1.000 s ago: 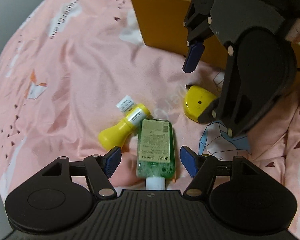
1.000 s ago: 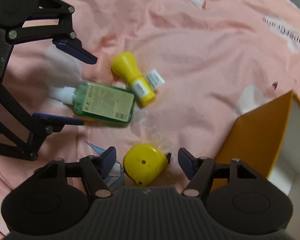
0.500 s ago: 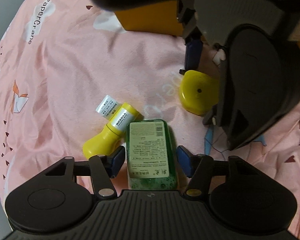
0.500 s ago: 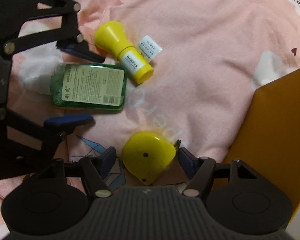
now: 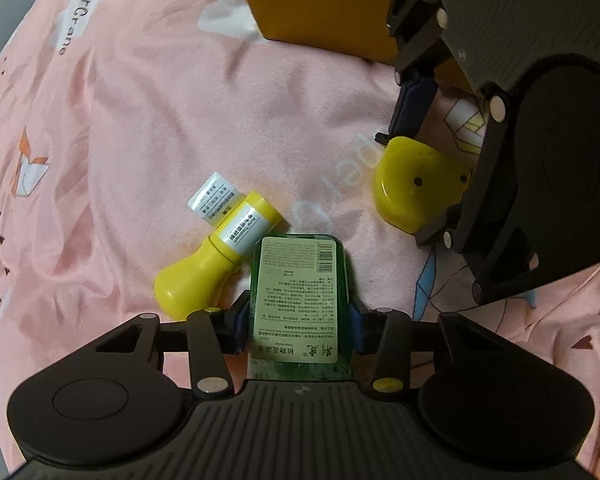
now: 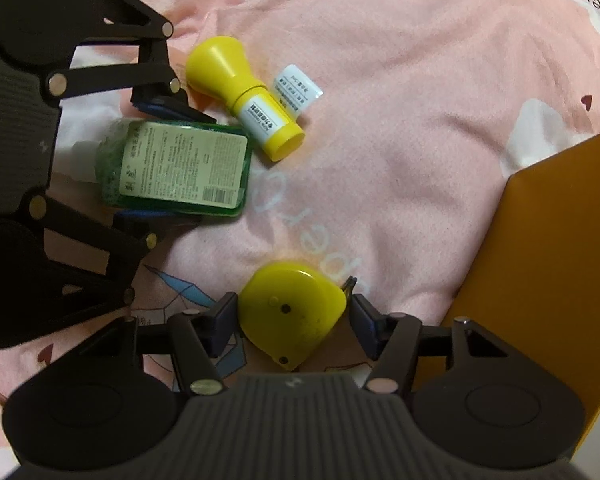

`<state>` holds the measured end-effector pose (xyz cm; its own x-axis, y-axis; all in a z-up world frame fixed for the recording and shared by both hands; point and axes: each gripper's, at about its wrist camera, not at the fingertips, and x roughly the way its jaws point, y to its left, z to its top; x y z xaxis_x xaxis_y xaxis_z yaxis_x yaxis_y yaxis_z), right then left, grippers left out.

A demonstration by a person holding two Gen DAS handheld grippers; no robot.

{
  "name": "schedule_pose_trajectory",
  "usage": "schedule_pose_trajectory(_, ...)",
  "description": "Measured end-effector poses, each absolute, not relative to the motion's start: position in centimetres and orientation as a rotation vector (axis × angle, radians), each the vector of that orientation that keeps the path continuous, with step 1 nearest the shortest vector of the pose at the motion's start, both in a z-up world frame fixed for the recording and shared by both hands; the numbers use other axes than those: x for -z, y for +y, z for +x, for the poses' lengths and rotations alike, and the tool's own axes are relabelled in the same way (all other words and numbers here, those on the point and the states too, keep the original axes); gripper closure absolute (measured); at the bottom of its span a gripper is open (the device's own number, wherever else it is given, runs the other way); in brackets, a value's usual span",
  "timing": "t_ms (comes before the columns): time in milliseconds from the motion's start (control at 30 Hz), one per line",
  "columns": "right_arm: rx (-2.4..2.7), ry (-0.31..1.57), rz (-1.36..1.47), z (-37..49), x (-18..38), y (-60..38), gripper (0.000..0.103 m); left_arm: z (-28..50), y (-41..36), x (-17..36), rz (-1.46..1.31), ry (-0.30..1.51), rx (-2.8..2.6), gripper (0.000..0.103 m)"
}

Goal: Organize rigid objects
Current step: 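Grasp the yellow tape measure with the right gripper while the left gripper grasps the green bottle, then carry the tape measure with the right gripper while the left gripper carries the green bottle into the box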

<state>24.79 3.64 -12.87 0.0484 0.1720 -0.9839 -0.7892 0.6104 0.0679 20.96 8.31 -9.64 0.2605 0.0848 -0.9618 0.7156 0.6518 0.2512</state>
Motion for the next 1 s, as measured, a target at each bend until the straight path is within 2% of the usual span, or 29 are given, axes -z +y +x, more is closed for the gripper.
schedule_pose_trajectory(433, -0.862, 1.224, -0.592, 22.3, 10.8, 2.0, 0.043, 18.4, 10.1, 6.3, 0.696, 1.163, 0.402, 0.052)
schedule_pose_trajectory(1000, -0.913, 0.96, -0.6, 20.0, 1.3, -1.5, 0.043, 16.0, 8.4, -3.7, 0.456, 1.062, 0.328, 0.052)
